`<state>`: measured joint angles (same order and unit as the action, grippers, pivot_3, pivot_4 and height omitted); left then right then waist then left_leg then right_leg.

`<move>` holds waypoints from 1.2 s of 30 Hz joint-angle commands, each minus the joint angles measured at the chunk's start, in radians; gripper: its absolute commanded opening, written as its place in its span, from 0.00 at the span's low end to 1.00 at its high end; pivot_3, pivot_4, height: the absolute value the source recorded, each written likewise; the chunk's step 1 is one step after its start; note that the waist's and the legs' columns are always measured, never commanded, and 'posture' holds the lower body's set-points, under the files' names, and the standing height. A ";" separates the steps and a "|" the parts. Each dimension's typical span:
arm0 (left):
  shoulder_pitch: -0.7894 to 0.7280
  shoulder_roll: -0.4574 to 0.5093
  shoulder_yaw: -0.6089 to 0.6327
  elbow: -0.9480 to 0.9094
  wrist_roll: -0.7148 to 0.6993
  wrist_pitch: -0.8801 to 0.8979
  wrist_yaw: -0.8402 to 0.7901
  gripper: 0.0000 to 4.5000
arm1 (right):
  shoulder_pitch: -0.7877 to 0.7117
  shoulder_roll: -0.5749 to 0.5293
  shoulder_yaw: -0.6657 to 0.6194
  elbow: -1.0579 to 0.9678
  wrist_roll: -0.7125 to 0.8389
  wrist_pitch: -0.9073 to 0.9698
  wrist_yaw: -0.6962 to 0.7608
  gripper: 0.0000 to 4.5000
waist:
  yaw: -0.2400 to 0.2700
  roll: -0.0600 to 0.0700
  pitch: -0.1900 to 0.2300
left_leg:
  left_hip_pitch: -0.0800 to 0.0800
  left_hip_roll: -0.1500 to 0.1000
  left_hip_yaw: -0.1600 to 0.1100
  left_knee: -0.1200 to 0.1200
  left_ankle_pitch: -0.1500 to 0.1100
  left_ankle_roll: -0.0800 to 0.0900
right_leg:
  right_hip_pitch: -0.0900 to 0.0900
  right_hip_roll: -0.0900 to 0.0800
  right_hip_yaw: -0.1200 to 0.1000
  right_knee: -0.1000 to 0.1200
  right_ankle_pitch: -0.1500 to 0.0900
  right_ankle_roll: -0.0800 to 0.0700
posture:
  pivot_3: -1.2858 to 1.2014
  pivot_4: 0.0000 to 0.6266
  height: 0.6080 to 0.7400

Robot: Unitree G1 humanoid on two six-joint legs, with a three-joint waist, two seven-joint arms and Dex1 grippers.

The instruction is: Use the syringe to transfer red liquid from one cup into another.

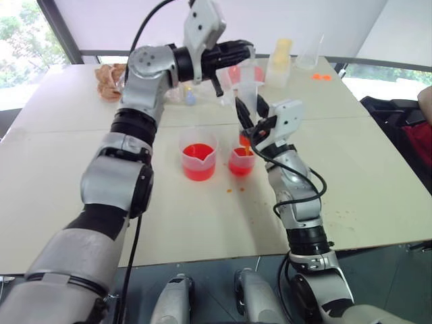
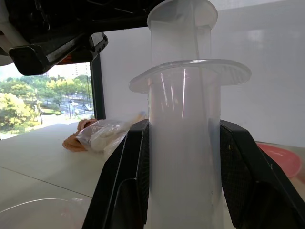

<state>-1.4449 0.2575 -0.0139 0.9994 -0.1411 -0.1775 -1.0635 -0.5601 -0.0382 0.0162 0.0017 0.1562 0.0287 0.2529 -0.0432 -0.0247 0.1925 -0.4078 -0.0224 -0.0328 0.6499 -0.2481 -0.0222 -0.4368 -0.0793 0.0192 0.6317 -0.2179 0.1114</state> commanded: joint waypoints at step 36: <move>0.213 -0.050 0.024 -0.285 -0.101 0.271 -0.031 0.35 | -0.121 -0.032 -0.017 -0.133 0.018 -0.003 -0.011 0.31 | 0.002 0.000 0.000 | 0.000 0.000 0.000 0.001 0.000 0.000 | 0.000 0.000 0.000 0.000 0.000 0.000 | 0.52 0.24 1.00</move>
<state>-1.2321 0.2190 0.0438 0.7031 -0.2493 0.0635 -1.0647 -0.5945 -0.0789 0.0047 -0.0182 0.1520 0.0745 0.2414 -0.0413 -0.0247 0.1925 -0.4077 -0.0225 -0.0329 0.6507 -0.2481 -0.0222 -0.4366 -0.0797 0.0193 0.6321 -0.2179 0.1114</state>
